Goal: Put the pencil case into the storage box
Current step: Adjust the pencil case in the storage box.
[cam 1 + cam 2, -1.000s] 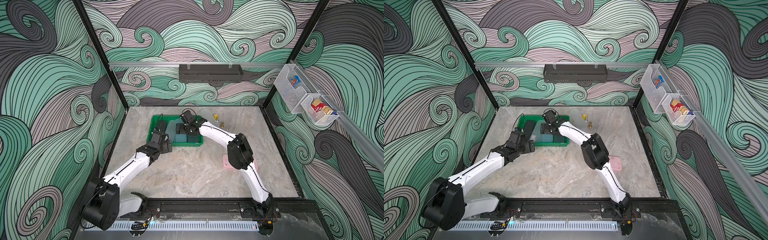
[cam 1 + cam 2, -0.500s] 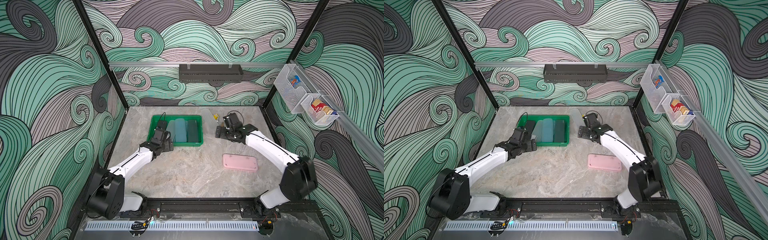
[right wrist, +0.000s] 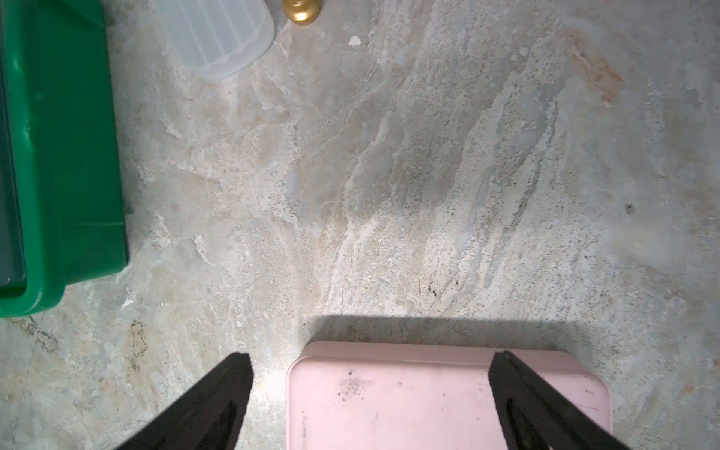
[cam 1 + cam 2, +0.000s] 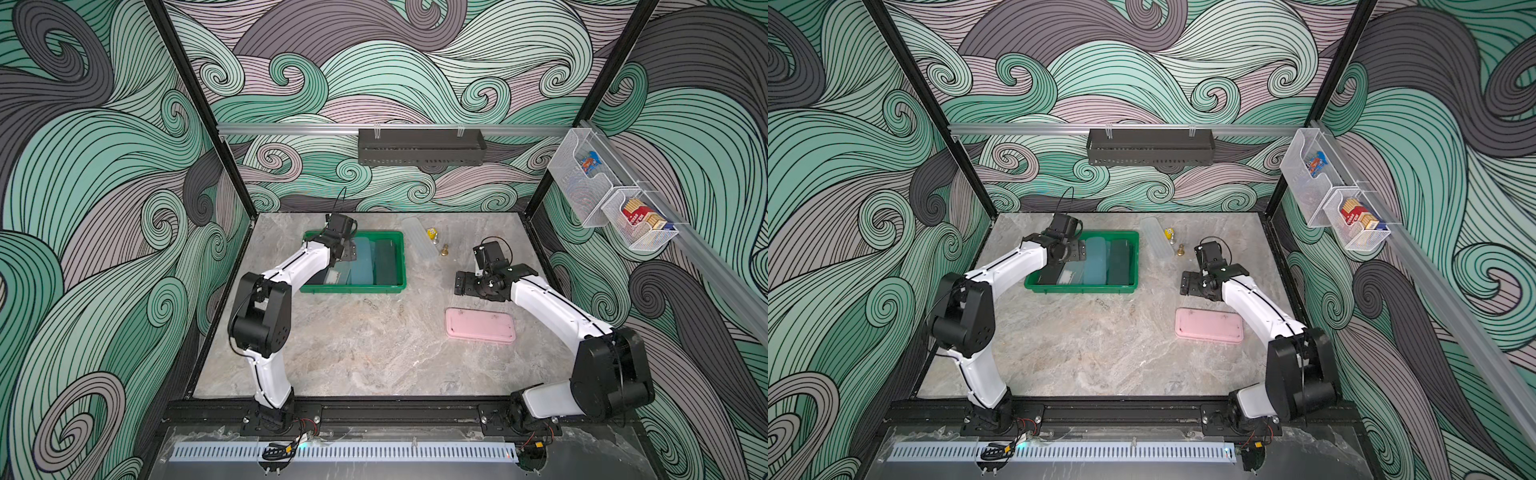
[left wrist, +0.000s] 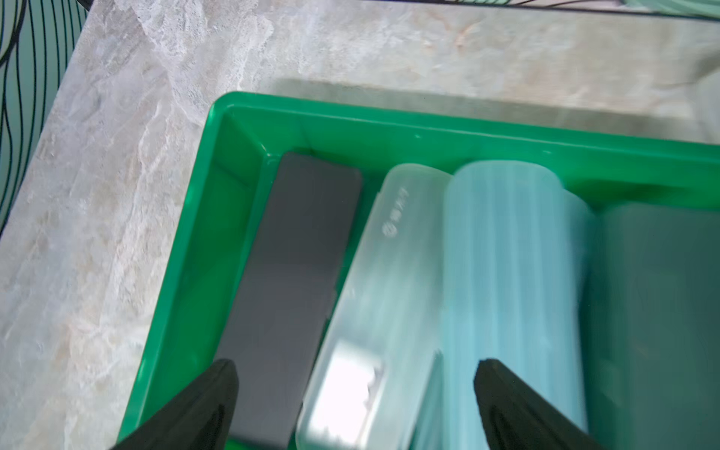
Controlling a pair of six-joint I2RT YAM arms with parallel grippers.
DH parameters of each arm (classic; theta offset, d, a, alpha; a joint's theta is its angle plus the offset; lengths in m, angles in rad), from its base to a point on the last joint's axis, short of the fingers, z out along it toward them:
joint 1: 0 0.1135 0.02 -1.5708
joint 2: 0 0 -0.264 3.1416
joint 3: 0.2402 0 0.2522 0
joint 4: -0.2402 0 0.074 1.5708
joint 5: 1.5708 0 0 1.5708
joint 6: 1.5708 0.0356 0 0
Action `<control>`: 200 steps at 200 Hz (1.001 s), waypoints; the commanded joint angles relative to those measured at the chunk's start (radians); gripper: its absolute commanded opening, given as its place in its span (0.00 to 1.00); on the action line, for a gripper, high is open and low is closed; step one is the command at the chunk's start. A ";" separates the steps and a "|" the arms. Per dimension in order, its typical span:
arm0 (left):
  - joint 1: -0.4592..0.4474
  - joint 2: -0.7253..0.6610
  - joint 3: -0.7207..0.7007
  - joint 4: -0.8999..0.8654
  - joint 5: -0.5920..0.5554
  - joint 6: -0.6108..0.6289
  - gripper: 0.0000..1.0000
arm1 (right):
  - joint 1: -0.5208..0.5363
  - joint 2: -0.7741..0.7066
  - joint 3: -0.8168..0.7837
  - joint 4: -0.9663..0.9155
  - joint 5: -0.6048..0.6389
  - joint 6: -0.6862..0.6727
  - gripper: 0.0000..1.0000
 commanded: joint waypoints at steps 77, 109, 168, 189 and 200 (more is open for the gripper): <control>0.032 0.205 0.154 -0.150 -0.039 0.013 0.99 | -0.002 0.156 0.068 0.084 -0.106 -0.167 0.99; 0.021 0.231 0.178 -0.148 -0.027 0.013 0.99 | -0.002 0.198 0.109 0.080 -0.122 -0.178 0.99; -0.010 0.224 0.170 -0.113 0.035 0.005 0.99 | -0.002 0.209 0.118 0.087 -0.136 -0.186 0.99; -0.026 0.232 0.180 -0.112 0.042 0.001 0.99 | -0.001 0.211 0.114 0.089 -0.136 -0.185 0.99; -0.034 0.234 0.182 -0.114 0.052 -0.004 0.99 | 0.000 0.215 0.113 0.092 -0.137 -0.186 0.99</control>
